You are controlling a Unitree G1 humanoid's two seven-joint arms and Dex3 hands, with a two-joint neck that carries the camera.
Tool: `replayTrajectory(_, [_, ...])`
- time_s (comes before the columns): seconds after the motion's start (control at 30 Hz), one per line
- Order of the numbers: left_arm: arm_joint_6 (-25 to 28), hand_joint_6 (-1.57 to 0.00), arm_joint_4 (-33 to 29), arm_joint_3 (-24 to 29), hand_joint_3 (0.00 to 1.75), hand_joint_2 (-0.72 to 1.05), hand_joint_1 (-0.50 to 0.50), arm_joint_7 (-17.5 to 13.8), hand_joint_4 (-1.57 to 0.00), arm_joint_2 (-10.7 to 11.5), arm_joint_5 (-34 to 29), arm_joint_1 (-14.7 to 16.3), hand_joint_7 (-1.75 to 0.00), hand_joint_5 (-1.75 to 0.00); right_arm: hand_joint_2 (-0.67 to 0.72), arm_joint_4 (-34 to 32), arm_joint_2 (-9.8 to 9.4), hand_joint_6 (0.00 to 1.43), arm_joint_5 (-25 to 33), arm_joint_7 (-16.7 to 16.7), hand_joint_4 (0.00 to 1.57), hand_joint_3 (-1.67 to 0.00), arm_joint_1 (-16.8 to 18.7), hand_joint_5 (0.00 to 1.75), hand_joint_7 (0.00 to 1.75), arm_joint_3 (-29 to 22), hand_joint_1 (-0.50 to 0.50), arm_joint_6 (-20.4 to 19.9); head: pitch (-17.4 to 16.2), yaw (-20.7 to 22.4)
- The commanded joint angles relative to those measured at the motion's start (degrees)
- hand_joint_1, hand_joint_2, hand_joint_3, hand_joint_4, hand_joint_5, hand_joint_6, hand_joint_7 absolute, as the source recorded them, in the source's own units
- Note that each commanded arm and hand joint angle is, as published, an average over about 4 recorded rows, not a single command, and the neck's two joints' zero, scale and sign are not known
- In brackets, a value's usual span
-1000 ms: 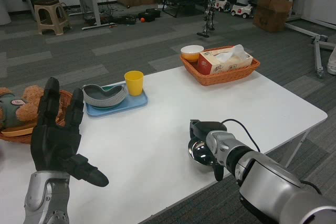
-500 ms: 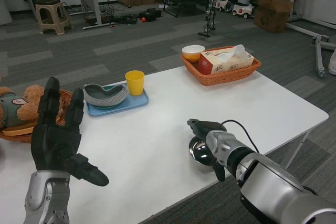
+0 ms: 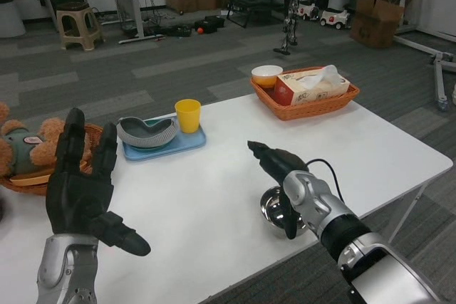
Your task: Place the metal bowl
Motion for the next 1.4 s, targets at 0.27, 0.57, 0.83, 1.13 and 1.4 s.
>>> replayTrajectory(0.27, [-0.2,0.00,0.1,0.6,0.04,-0.72,-0.50,0.0,-0.07,0.3,0.0,0.7,0.00,0.00,0.53,-16.5,-0.60,0.00,13.6,0.2,0.00,0.00,8.7,0.00,0.00,-13.5,-0.46,-6.8,2.4,1.8])
replayTrajectory(0.57, [-0.2,0.00,-0.1,0.7,0.04,-0.72,-0.50,-0.1,-0.07,0.3,0.0,0.7,0.00,0.00,0.41,-8.7,-1.79,0.00,46.0,-5.3,0.00,0.00,10.8,0.00,0.07,-12.4,-0.41,-35.1,6.2,2.9])
replayTrajectory(0.83, [-0.2,0.00,-0.4,0.6,0.04,-0.72,-0.50,0.0,-0.07,0.4,0.0,1.2,0.00,0.00,0.47,-10.4,-2.67,0.00,55.1,-8.2,0.00,-0.04,12.1,0.22,0.21,-11.1,-0.34,-41.1,9.5,6.0])
replayTrajectory(1.13, [-0.2,0.00,-0.6,0.9,0.00,-0.72,-0.50,-0.1,-0.07,0.6,0.0,1.4,0.00,0.00,0.47,-12.4,-2.89,0.00,56.3,-8.0,0.00,-0.08,12.3,0.15,0.28,-11.3,-0.38,-41.7,10.6,7.4])
replayTrajectory(1.4, [-0.2,0.00,-0.9,1.6,0.07,-0.72,-0.50,0.0,-0.07,1.2,0.0,1.4,0.00,0.00,0.47,-13.4,-2.93,0.00,57.0,-7.9,0.00,-0.04,12.4,0.10,0.28,-11.4,-0.38,-41.7,11.2,8.3])
